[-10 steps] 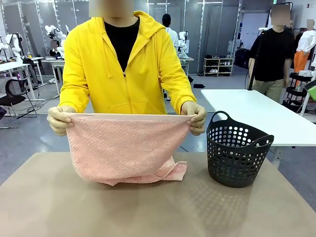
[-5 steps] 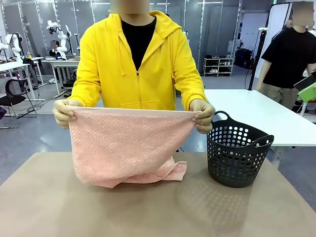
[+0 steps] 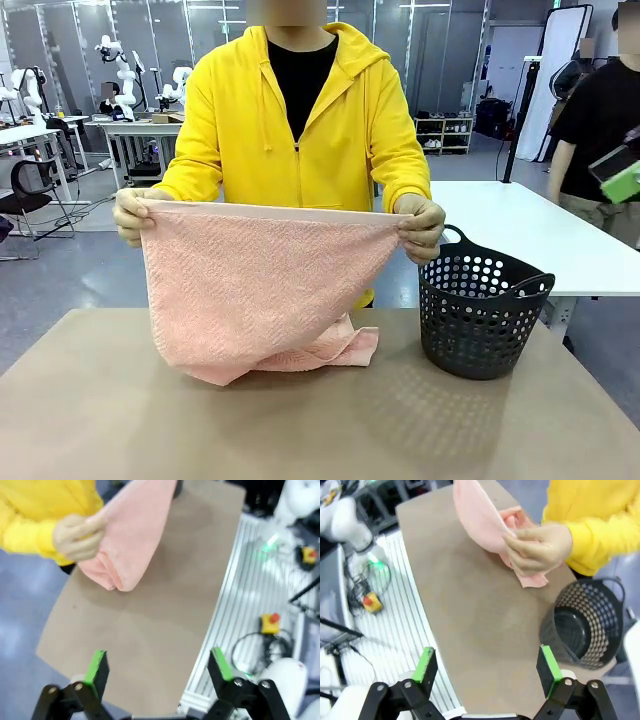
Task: Fold the towel.
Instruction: Grab the top end of the 100 cm Hotel Towel extended by the human.
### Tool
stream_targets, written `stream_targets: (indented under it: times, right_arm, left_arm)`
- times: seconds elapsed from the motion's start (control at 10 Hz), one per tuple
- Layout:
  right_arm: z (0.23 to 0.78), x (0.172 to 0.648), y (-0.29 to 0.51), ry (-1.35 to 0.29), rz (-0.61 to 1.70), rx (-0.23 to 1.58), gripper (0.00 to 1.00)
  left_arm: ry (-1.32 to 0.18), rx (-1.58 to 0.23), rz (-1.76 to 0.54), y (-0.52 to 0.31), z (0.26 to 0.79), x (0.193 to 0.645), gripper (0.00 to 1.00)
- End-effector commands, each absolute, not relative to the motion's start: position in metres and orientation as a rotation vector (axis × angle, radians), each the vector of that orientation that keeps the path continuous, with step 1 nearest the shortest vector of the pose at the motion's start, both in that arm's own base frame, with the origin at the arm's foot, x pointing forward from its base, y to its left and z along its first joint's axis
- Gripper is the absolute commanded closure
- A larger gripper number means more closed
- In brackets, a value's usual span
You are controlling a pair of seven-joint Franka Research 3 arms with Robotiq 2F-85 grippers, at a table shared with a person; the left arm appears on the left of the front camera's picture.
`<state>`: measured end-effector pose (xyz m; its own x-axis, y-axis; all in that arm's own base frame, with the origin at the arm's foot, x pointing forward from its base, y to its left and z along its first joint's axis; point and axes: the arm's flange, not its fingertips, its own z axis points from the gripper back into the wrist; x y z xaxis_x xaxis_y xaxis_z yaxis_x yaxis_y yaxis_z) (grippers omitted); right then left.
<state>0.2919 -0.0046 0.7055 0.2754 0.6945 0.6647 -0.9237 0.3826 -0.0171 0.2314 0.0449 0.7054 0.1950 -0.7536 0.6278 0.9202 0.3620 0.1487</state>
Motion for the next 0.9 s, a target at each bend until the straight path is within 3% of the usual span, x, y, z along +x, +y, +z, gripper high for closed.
stream_targets:
  times: [0.0, 0.4, 0.8]
  right_arm:
    - [0.741, 0.317, 0.047, -0.62, 1.332, 0.274, 0.0]
    - [0.772, 0.339, 0.148, -0.474, 1.615, 0.046, 0.0]
    - [0.762, 0.338, 0.204, -0.419, 1.648, -0.003, 0.0]
  left_arm:
    - [-0.635, -0.151, -1.376, -0.008, 0.74, 0.261, 0.0]
    - [-0.459, 0.073, -1.65, -0.114, 0.78, 0.29, 0.0]
    - [-0.424, 0.091, -1.734, -0.17, 0.757, 0.302, 0.0]
